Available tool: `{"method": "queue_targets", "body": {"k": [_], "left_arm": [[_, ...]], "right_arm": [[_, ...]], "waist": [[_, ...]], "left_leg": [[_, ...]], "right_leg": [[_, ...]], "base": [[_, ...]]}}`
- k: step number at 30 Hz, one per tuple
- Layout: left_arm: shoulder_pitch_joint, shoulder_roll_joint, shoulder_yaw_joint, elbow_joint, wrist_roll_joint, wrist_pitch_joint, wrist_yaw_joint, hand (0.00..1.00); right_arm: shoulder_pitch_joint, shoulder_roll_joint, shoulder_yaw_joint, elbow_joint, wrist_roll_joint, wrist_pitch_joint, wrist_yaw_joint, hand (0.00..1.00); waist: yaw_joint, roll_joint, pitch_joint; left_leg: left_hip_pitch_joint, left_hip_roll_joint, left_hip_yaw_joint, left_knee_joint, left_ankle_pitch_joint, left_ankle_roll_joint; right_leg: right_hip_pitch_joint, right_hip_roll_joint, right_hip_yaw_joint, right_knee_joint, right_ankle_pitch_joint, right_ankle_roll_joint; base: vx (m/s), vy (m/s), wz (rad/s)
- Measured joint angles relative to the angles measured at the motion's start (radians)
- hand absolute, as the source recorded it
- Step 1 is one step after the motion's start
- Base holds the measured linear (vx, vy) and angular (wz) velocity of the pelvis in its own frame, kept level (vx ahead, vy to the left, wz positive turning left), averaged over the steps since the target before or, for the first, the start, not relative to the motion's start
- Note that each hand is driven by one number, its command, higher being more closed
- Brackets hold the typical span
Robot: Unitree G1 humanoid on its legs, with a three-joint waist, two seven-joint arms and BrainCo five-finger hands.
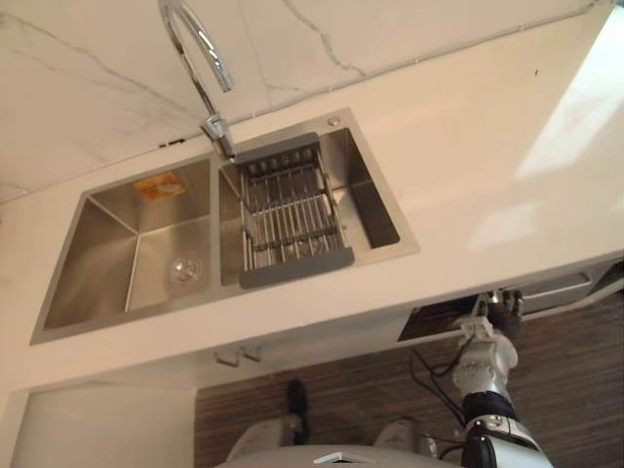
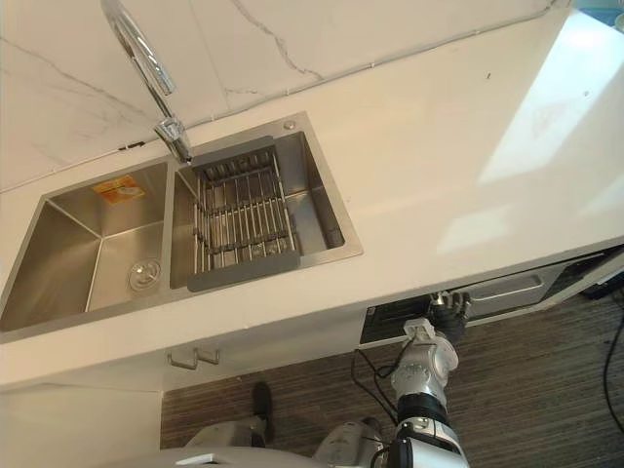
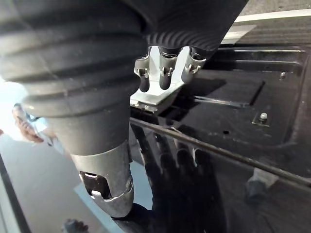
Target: Walk over to the sink, pick up the cup, carry it to the dishwasher, place the cup inside the dishwasher, then close the dishwasher door
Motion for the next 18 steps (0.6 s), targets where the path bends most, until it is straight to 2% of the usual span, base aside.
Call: {"method": "queue_targets", "body": {"k": [1, 2, 3, 4, 5, 7, 10, 13, 18], "left_arm": [[-0.002, -0.002, 0.0, 0.0, -0.013, -0.005, 0.0, 0.0], [-0.01, -0.002, 0.003, 0.003, -0.044, -0.005, -0.003, 0.0], [-0.017, 0.0, 0.005, 0.001, -0.07, -0.004, -0.008, 0.0], [-0.03, 0.0, 0.004, 0.0, -0.154, -0.004, -0.03, 0.0], [-0.041, -0.008, 0.003, 0.002, -0.239, 0.002, -0.059, 0.0], [-0.04, 0.004, 0.004, 0.005, -0.353, 0.005, -0.104, 0.0], [-0.041, 0.015, -0.012, 0.005, -0.463, -0.004, -0.164, 0.0], [-0.043, 0.023, -0.023, 0.003, -0.494, -0.003, -0.19, 0.0], [-0.059, 0.068, -0.091, 0.003, -0.529, -0.003, -0.235, 0.0]], "right_arm": [[0.011, 0.003, 0.03, -0.009, -0.013, 0.006, 0.003, 0.0], [0.048, 0.007, 0.063, -0.043, -0.028, 0.012, 0.005, 0.0], [0.073, 0.017, 0.074, -0.055, -0.046, 0.02, 0.008, 0.0], [0.127, 0.038, 0.116, -0.08, -0.095, 0.026, 0.029, 0.0], [0.175, 0.058, 0.154, -0.08, -0.142, 0.031, 0.054, 0.0], [0.244, 0.113, 0.177, -0.049, -0.2, 0.054, 0.084, 0.0], [0.306, 0.177, 0.177, 0.096, -0.262, 0.086, 0.139, 0.0], [0.314, 0.183, 0.168, 0.152, -0.291, 0.086, 0.165, 0.0], [0.316, 0.192, 0.132, 0.229, -0.268, 0.092, 0.162, 0.0]], "waist": [[0.003, 0.008, -0.002], [0.005, 0.013, -0.005], [0.009, 0.001, -0.006], [0.013, -0.008, -0.009], [0.011, -0.024, -0.009], [0.013, -0.04, -0.015], [0.013, -0.051, -0.013], [0.012, -0.059, -0.02], [0.01, -0.096, -0.032]], "left_leg": [[0.005, 0.026, 0.011, 0.0, -0.053, 0.0], [0.008, 0.049, 0.029, 0.004, -0.116, 0.045], [0.006, 0.048, 0.034, 0.006, -0.133, 0.036], [0.008, 0.049, 0.044, 0.003, -0.144, 0.031], [0.011, 0.053, 0.054, -0.001, -0.145, 0.03], [0.014, 0.054, 0.056, -0.004, -0.146, 0.029], [0.033, 0.047, 0.056, -0.005, -0.145, 0.029], [0.047, 0.045, 0.055, -0.005, -0.138, 0.03], [0.081, 0.048, 0.055, -0.007, -0.143, 0.028]], "right_leg": [[0.0, 0.027, 0.002, -0.008, 0.005, -0.005], [0.001, 0.052, 0.005, -0.008, 0.005, -0.008], [0.005, 0.055, 0.008, -0.013, 0.006, -0.007], [0.015, 0.063, 0.014, -0.027, 0.01, -0.008], [0.024, 0.071, 0.026, -0.043, 0.015, -0.007], [0.036, 0.079, 0.033, -0.064, 0.02, -0.006], [0.077, 0.082, 0.037, -0.093, 0.025, -0.004], [0.1, 0.082, 0.037, -0.121, 0.037, -0.004], [0.147, 0.094, 0.031, -0.159, 0.04, 0.003]], "base": [[-0.1, -0.025, -0.15], [-0.08, -0.006, -0.13], [0.0, 0.0, 0.0], [-0.01, -0.004, 0.08], [0.01, -0.018, 0.09], [0.05, -0.011, 0.09], [0.09, -0.008, 0.18], [0.12, -0.008, -0.01], [0.09, -0.053, -0.01]]}}
